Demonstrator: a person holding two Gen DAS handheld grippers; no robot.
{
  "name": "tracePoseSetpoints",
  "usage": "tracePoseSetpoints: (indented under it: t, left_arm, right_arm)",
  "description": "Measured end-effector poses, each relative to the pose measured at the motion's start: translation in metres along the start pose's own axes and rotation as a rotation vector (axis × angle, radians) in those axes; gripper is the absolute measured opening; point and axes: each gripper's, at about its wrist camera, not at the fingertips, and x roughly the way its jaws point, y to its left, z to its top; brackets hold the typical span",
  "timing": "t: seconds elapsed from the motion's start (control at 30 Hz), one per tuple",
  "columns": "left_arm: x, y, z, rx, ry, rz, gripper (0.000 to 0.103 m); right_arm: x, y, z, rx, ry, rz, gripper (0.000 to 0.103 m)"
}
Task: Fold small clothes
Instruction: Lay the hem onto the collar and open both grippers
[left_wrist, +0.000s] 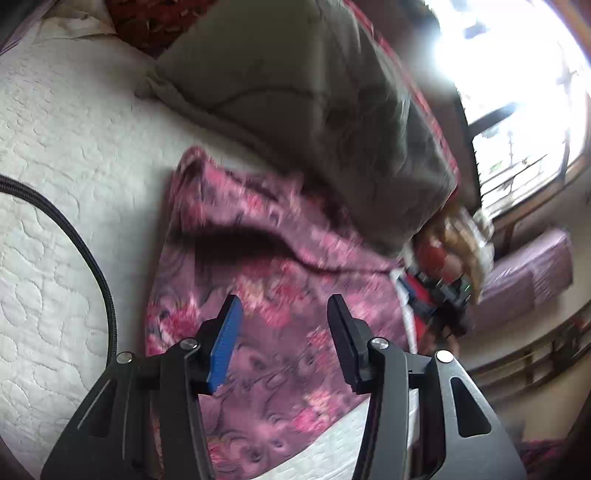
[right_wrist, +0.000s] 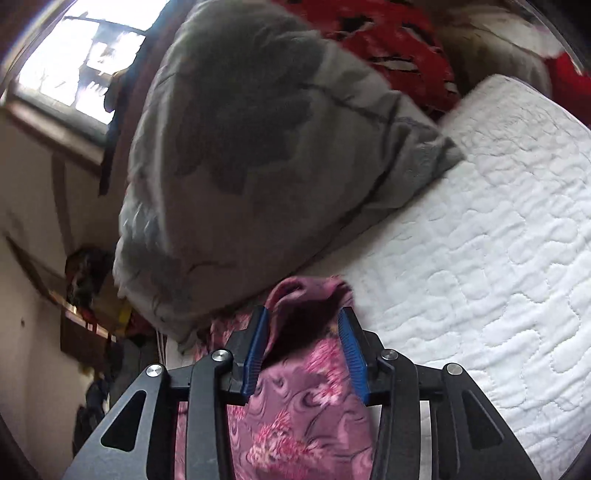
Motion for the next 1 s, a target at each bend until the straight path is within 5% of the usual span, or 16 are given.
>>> tracePoseSetpoints:
  t: [0.17,0.23,0.4,0.47,0.53,0.6,0.73,0.77,0.8,0.83,0.9,1.0]
  left_arm:
    - [0.037,-0.008,0.032,-0.018,0.043,0.105,0.045]
    - [0.042,-0.010,0.065,-0.059,-0.018,0.151,0.038]
    - [0.018,0.015,0.117,-0.263,-0.180,0.257,0.029]
    - [0.007,0.030,0.119,-0.307,-0.184,0.239,0.029]
    - [0.000,0.035,0.110,-0.268,-0.170,0.233,0.034]
    - [0.003,0.036,0.098,-0.228,-0.133,0.241,0.054]
    - [0.029,0.044,0.069,-0.244,-0.002,0.182,0.058]
    - [0.035,0.043,0.067,-0.240,0.010,0.178,0.052]
    - [0.039,0.036,0.063,-0.206,0.001,0.205,0.035]
    - [0.041,0.030,0.062,-0.172,-0.008,0.236,0.027]
    - [0.047,0.021,0.064,-0.126,-0.026,0.315,0.013]
    - [0.052,0.024,0.070,-0.148,-0.032,0.397,0.011]
  right_arm:
    - [0.029,0.011,-0.002,-0.044,0.109,-0.009,0.035]
    - [0.041,0.016,0.001,-0.022,0.107,-0.007,0.026]
    - [0.035,0.012,0.015,0.056,-0.025,-0.008,0.029]
    - [0.025,0.004,0.019,0.076,-0.062,-0.037,0.030]
    - [0.014,-0.006,0.020,0.055,-0.061,-0.086,0.042]
    - [0.012,-0.014,0.017,0.024,-0.034,-0.142,0.051]
    - [0.024,-0.028,0.008,0.056,0.030,-0.175,0.051]
    - [0.029,-0.026,0.005,0.058,0.035,-0.164,0.051]
    - [0.031,-0.023,0.002,0.041,0.033,-0.158,0.041]
    - [0.032,-0.017,0.001,0.004,0.033,-0.134,0.007]
    - [0.027,-0.001,0.000,-0.078,-0.005,-0.163,0.005]
    - [0.015,-0.004,0.006,-0.048,-0.074,-0.200,0.005]
